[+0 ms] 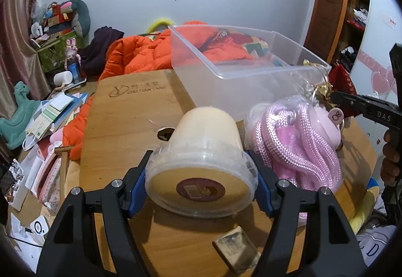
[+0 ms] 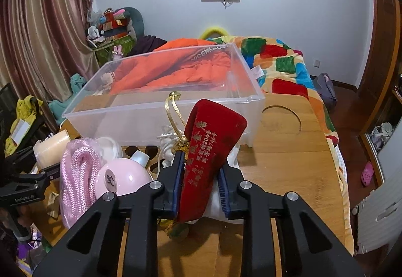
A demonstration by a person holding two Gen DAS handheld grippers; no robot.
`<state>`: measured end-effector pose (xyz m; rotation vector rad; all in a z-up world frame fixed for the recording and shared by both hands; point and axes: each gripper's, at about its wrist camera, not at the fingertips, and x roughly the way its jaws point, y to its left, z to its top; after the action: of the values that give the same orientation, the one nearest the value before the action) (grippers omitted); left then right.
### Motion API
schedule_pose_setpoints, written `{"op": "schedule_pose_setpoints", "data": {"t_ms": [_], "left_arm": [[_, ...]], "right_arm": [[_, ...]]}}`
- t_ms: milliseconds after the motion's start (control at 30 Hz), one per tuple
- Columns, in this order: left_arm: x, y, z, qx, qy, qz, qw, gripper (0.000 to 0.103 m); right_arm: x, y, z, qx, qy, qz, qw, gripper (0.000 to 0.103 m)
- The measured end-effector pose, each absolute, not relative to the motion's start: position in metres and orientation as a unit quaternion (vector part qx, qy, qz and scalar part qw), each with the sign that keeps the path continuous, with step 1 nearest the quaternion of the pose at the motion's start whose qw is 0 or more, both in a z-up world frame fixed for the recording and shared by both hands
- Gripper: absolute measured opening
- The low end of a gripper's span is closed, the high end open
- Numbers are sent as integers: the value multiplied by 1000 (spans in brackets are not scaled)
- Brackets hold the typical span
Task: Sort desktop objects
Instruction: 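Grasp the red velvet pouch with the right tool while the left grasps the cream tub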
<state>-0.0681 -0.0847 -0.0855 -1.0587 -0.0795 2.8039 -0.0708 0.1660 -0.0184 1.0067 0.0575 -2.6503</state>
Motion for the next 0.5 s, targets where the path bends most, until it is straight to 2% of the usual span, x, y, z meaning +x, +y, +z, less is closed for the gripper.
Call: {"op": "schedule_pose_setpoints", "data": {"t_ms": [200, 333, 500], "left_arm": [[-66, -88, -81, -343, -37, 937, 57, 70], [-64, -89, -77, -337, -46, 939, 50, 70], [-60, -92, -70, -330, -57, 941, 40, 70]], "right_arm": [[-66, 174, -16, 353, 13, -923, 151, 22], [-62, 178, -20, 361, 16, -921, 143, 27], [-59, 180, -18, 354, 20, -924, 143, 28]]}}
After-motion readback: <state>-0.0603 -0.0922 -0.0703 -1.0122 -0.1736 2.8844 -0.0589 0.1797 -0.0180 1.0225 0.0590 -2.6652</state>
